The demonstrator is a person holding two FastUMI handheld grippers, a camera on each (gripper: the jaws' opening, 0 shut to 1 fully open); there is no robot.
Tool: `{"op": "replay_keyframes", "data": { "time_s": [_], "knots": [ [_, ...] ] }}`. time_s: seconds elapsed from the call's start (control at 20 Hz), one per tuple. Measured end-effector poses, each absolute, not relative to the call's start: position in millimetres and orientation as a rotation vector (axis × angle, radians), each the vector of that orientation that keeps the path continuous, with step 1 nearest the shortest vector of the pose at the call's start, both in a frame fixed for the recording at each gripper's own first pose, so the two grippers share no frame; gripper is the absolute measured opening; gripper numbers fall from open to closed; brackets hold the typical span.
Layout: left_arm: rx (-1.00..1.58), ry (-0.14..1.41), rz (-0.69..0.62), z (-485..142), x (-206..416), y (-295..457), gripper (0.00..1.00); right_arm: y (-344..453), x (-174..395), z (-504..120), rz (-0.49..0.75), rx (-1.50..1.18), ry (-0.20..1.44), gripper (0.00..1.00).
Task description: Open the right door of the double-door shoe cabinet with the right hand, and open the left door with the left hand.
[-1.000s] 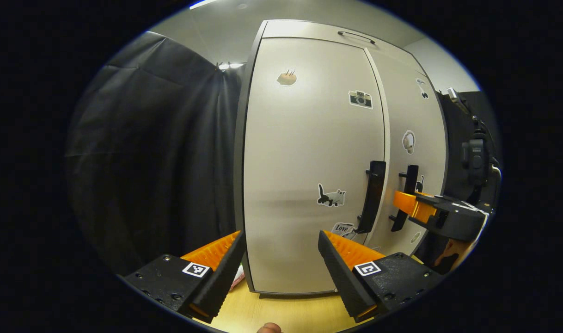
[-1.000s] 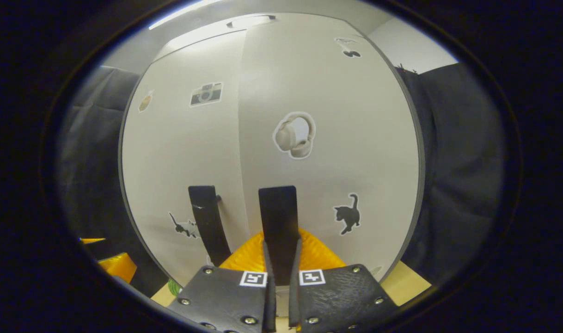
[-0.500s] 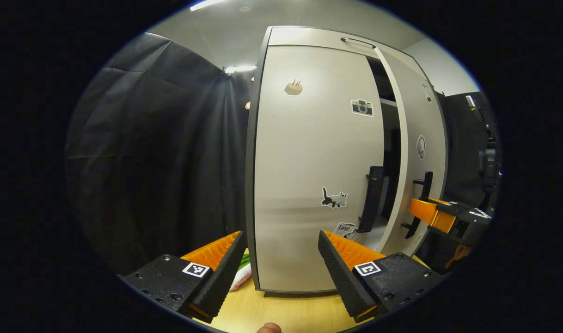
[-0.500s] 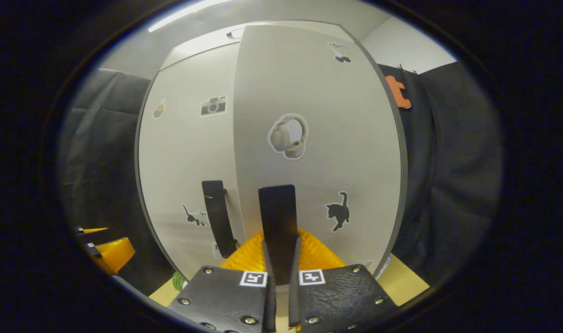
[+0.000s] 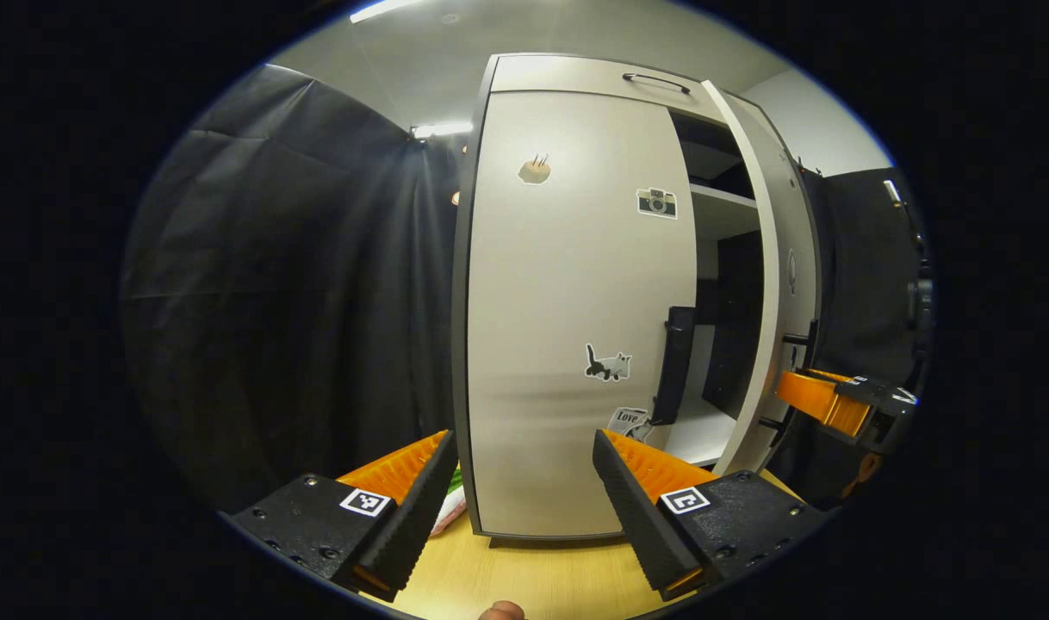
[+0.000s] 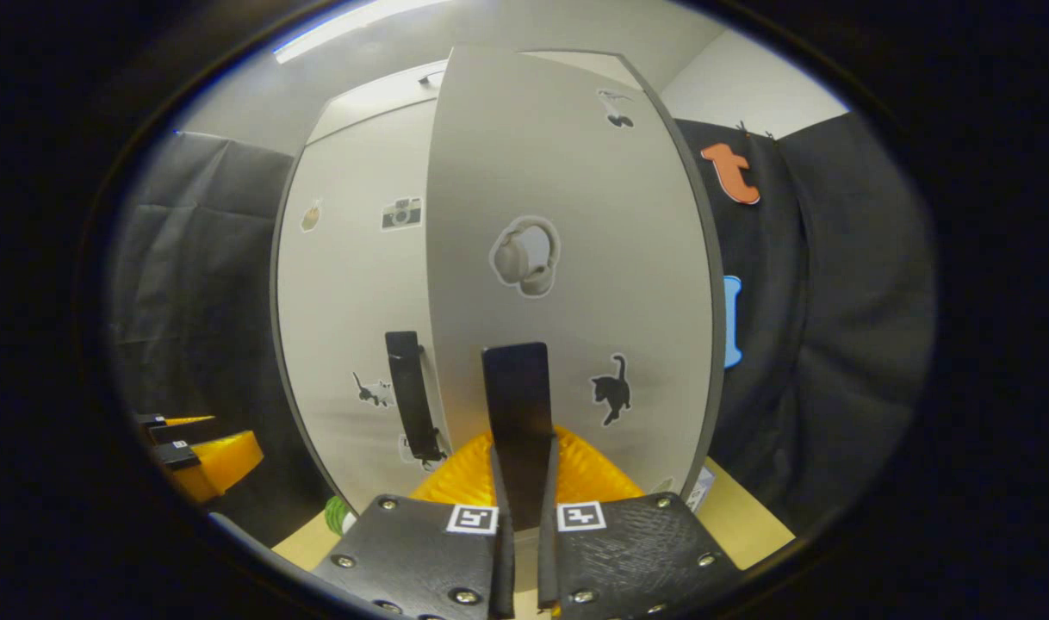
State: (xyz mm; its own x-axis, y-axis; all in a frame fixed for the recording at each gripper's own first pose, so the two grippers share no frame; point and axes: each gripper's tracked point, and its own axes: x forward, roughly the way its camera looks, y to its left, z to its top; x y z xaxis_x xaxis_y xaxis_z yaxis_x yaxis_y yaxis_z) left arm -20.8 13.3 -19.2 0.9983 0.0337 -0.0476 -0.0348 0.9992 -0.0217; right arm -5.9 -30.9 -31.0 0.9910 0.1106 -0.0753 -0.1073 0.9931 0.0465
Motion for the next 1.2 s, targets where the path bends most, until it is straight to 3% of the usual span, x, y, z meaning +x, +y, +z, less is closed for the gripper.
{"op": "replay_keyframes", "data": {
  "time_s": [0.4,0.8,0.85,1.2],
  "knots": [
    [-0.014,0.052,0.032,-20,-18,12,0.98,-66,-39,-26,0.101,0.035,0.077,0.11],
    [-0.007,0.059,-0.017,-25,-10,-17,0.98,-144,-79,-19,-0.029,0.011,0.058,0.09],
    [-0.004,0.059,-0.029,-25,-10,-24,0.98,-154,-83,-16,-0.047,0.010,0.050,0.02],
    [0.006,0.062,-0.085,-26,-11,-58,0.98,-196,-86,-19,-0.087,0.046,0.064,0.01]
  ]
}}
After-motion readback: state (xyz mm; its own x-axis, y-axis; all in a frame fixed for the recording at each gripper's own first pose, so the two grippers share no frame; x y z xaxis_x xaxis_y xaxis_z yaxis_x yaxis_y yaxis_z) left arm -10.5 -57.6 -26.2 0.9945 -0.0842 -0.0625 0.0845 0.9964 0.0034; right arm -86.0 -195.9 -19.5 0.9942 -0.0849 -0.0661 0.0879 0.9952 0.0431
